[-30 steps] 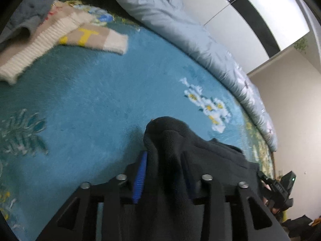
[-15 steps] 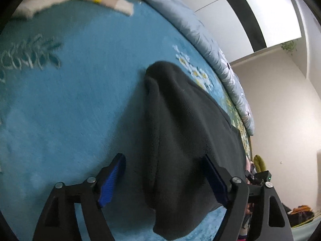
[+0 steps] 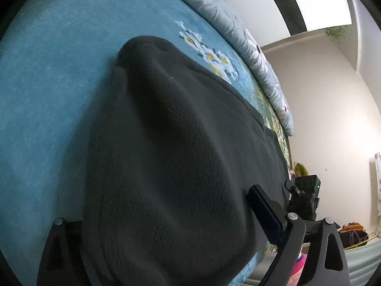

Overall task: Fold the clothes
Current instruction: 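Lift the folded jacket with both grippers, then carry the folded jacket to the clothes stack and lower it on top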

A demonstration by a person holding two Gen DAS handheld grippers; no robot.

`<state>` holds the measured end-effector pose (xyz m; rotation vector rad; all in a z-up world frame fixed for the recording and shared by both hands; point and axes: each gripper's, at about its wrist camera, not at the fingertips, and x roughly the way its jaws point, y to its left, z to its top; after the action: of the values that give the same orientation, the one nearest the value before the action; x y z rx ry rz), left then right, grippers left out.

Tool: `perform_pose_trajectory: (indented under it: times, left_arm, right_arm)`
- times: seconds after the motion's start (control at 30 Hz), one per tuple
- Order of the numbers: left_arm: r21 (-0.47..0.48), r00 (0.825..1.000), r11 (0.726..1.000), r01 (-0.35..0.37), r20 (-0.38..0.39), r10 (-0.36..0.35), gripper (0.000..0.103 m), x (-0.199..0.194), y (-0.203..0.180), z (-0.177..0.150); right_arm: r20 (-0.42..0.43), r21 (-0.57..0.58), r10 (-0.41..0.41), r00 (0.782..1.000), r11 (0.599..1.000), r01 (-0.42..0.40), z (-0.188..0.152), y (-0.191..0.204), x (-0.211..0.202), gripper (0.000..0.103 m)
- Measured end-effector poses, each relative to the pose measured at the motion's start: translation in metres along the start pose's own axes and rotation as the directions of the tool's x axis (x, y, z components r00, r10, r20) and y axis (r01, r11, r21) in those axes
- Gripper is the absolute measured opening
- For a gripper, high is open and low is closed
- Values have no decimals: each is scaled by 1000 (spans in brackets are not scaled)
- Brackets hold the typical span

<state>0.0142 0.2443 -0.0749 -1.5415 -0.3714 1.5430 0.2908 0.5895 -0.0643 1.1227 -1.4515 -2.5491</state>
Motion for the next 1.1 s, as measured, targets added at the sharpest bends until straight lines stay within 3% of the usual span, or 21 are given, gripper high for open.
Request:
perform_pose_trajectory:
  times: [0.1,0.17,0.23,0.27,0.37,0.47,0.8,0.97,1.1]
  left_arm:
    - [-18,1000,1000,-8,14,8,90,-2,1,-1]
    - [-45,999,999,-29,30,30,81,-4,3,-4]
    - [-46,998,998,-41,39,43,64,-11,2,-12]
    - [-40,998,998,-47,43,49,61,-13,1,-16]
    - [-29,996,998,-51,67,53,51,-21,-12,-24]
    - [-19,994,999,-31,108,33,48,-33,-28,-31]
    - [177,978,984,3,203,-39,47,-89,-129,-59]
    - [266,976,964,10,208,-68,47,-90,-198,-54]
    - [366,974,929,45,191,-122,47,-72,-274,-54]
  right_arm:
    - [2,4,-15,1000,1000,15,2,1,3,90]
    - [0,-7,-54,999,999,54,2,4,3,74]
    - [-1,3,-68,998,998,68,2,4,1,62]
    - [0,5,-69,998,998,69,2,4,-1,54]
    - [3,-18,-58,998,998,58,2,14,-9,43]
    - [5,-63,-38,999,997,39,5,31,-20,41]
    - [13,-158,70,997,985,-67,6,71,-80,39]
    - [59,-202,82,995,977,-68,16,80,-136,39]
    - [139,-242,62,988,970,-27,29,79,-207,39]
